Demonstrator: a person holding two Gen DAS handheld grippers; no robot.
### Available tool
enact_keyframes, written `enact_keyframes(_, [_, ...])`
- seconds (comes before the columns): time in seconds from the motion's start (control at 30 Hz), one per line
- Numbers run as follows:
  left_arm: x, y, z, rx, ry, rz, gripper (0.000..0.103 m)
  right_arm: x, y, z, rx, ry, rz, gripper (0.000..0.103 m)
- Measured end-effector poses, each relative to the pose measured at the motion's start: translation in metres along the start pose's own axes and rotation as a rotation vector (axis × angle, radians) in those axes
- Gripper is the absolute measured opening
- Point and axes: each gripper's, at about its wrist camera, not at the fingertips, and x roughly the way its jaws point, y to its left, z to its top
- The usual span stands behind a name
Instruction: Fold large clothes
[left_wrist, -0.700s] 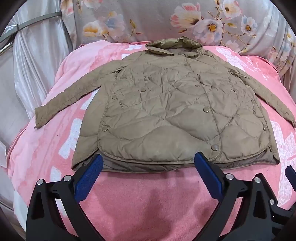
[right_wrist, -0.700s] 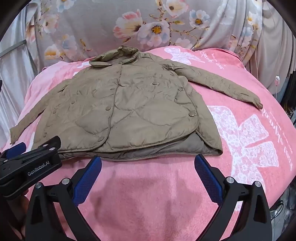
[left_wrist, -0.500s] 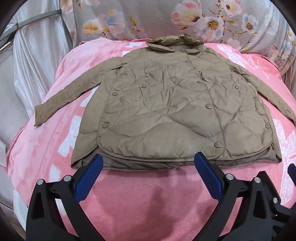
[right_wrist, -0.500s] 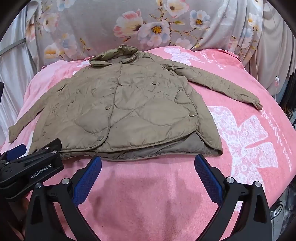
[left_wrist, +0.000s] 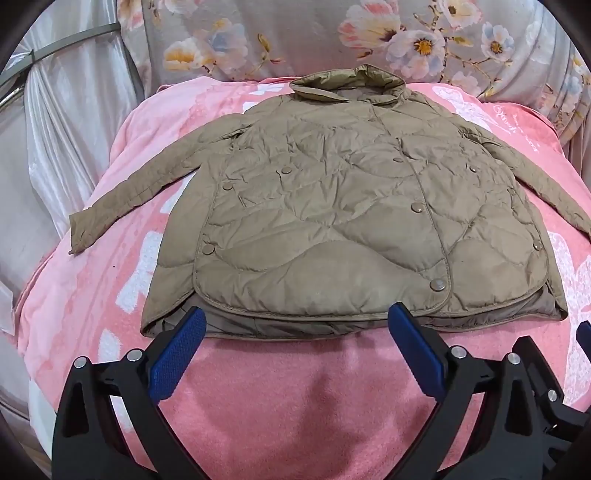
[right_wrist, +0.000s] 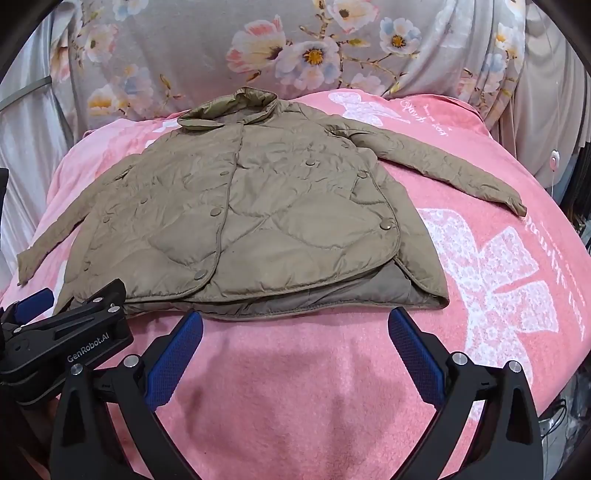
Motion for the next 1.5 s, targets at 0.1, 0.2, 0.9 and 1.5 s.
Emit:
enact_keyframes(0.1, [0.001, 0.002, 0.000, 0.001, 0.001, 0.003, 0.096, 0.001, -0.001, 0.000, 0.002, -0.002, 0.001, 0.098])
enact_keyframes(0.2, [0.001, 0.005, 0.000, 0.001, 0.000, 0.006, 0.096, 0.001, 0.001, -0.001, 0.001, -0.006, 0.001, 0.098])
enact_keyframes(0.9, [-0.012, 0.007, -0.004, -0.014, -0.002, 0.012, 0.097, -0.002, -0.001, 0.002, 0.004, -0.009, 0.002, 0.098])
enact_keyframes(1.5, [-0.016, 0.018, -0.010, -0.036, 0.006, 0.026, 0.096, -0.006, 0.010, -0.001, -0.017, -0.010, 0.024, 0.098])
